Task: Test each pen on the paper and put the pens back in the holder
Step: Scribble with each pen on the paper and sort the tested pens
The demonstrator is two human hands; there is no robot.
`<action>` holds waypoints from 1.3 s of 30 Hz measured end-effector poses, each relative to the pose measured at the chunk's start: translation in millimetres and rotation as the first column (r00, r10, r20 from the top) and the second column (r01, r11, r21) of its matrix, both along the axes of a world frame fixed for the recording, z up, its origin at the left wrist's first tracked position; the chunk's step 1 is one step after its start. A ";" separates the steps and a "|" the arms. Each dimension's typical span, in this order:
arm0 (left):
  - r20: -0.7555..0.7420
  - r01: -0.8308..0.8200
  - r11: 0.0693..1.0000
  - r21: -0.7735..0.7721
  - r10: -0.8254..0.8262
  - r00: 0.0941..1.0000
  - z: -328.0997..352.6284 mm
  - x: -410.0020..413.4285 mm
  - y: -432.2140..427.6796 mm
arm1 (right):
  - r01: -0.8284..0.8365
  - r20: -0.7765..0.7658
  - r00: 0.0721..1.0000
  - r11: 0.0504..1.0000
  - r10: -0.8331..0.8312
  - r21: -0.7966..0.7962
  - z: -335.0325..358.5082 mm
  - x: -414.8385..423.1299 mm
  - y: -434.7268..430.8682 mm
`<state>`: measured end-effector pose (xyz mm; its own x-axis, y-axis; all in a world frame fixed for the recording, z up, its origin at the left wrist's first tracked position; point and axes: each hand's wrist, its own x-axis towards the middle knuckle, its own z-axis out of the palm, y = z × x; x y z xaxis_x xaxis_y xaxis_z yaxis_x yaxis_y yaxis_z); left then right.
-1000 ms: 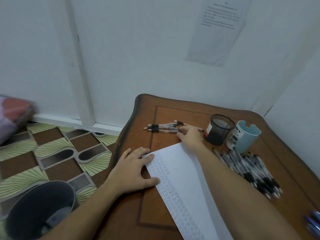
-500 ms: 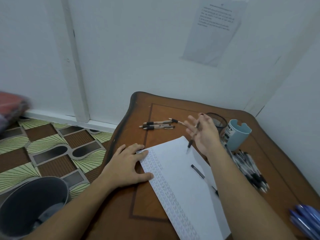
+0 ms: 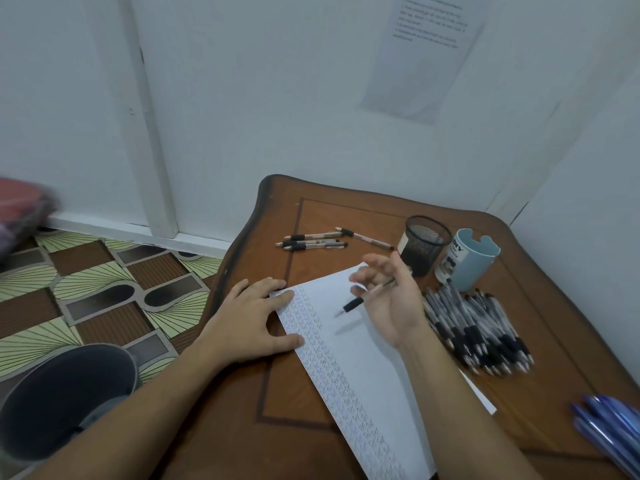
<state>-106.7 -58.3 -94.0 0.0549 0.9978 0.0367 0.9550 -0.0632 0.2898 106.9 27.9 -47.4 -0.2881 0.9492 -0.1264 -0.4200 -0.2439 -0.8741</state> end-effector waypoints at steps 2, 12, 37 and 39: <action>0.005 0.003 1.000 0.008 -0.003 1.000 -0.3 0.0 -0.4 | 0.000 0.048 0.999 0.999 0.002 -0.035 -11.5 1.0 -0.5; 0.004 0.004 1.000 -0.004 -0.004 1.000 -1.0 -1.1 -0.5 | -0.132 0.358 0.931 0.978 0.068 0.159 -34.3 0.4 -3.6; -0.012 -0.009 0.999 -0.036 0.008 1.000 -1.0 0.1 1.4 | -0.259 0.625 0.781 0.916 0.012 0.307 -48.7 -13.2 -8.3; -0.014 -0.011 0.999 -0.044 0.011 1.000 0.8 0.5 0.6 | -0.262 0.622 0.783 0.916 0.016 0.305 -48.6 -14.3 -8.4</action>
<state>-106.2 -57.6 -93.2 0.0441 0.9990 -0.0081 0.9596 -0.0401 0.2786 92.6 19.5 -95.9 -0.4027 0.9151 0.0195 0.2283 0.1211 -0.9660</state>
